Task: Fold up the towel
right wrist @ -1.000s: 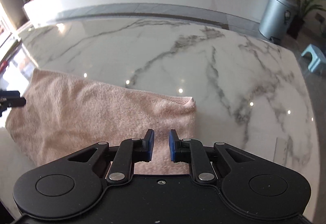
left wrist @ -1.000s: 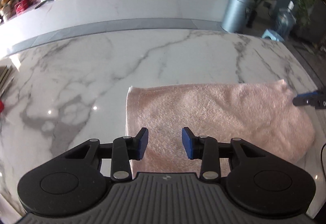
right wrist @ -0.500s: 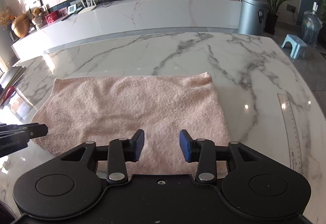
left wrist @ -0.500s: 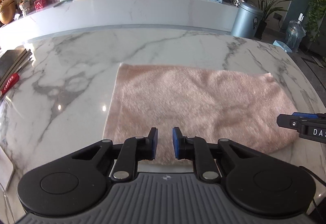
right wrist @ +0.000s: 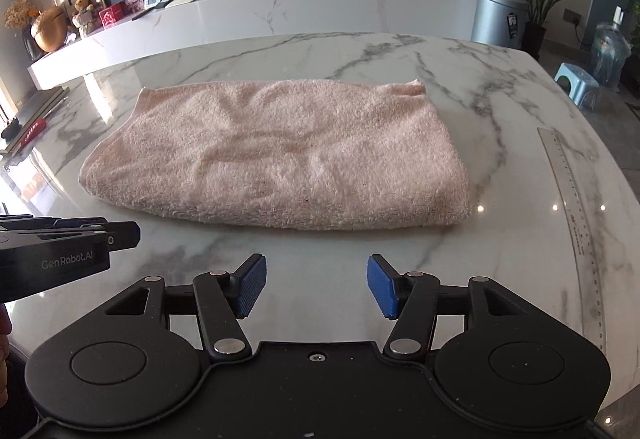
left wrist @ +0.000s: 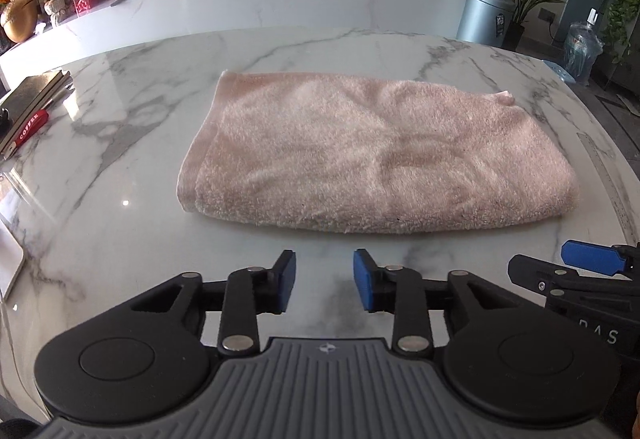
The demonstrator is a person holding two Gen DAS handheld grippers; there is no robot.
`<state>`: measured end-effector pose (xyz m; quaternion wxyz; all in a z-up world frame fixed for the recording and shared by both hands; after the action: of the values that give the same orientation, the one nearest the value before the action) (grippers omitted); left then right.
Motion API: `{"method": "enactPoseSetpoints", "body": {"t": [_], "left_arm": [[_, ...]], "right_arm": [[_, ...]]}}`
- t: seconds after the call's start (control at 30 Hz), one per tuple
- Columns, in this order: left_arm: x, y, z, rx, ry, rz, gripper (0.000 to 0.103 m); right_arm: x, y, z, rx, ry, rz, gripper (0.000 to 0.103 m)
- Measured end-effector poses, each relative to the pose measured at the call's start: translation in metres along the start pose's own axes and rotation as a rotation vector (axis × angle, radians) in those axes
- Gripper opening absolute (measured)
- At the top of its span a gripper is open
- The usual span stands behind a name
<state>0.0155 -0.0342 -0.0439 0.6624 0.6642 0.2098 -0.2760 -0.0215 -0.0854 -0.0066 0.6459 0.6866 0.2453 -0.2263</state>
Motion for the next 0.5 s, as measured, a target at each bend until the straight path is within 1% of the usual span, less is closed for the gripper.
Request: {"method": "enactPoseSetpoints", "body": {"t": [0.1, 0.2, 0.27, 0.3, 0.4, 0.5], "left_arm": [[-0.003, -0.006, 0.003, 0.003, 0.013, 0.022, 0.038], [-0.003, -0.008, 0.007, 0.016, 0.023, 0.022, 0.039], [-0.003, -0.011, 0.010, 0.032, 0.022, 0.022, 0.042], [-0.002, -0.012, 0.011, 0.031, 0.021, 0.022, 0.046], [0.001, -0.013, 0.010, 0.031, 0.021, 0.004, 0.047], [0.002, -0.014, 0.010, 0.048, 0.041, 0.004, 0.052]], "right_arm": [[-0.004, -0.002, -0.002, 0.007, -0.007, 0.031, 0.055], [-0.006, -0.004, -0.003, 0.023, -0.009, 0.041, 0.056], [-0.006, -0.005, -0.005, 0.032, -0.005, 0.044, 0.056], [-0.007, -0.005, -0.006, 0.034, -0.005, 0.048, 0.056], [-0.006, -0.006, -0.007, 0.029, -0.004, 0.055, 0.056], [-0.004, -0.007, -0.007, 0.026, -0.005, 0.056, 0.056]]}}
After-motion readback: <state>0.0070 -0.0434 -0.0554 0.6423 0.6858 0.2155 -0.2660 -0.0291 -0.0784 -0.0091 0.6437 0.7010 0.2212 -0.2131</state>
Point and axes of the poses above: each gripper's, at about its wrist camera, not at the fingertips, and x roughly the way its jaws point, z to its right, y to its top, the point moved 4 cm from there along x, roughly the way its jaws point, and after that the axes turned 13 degrees about z, right-handed, at the moved point
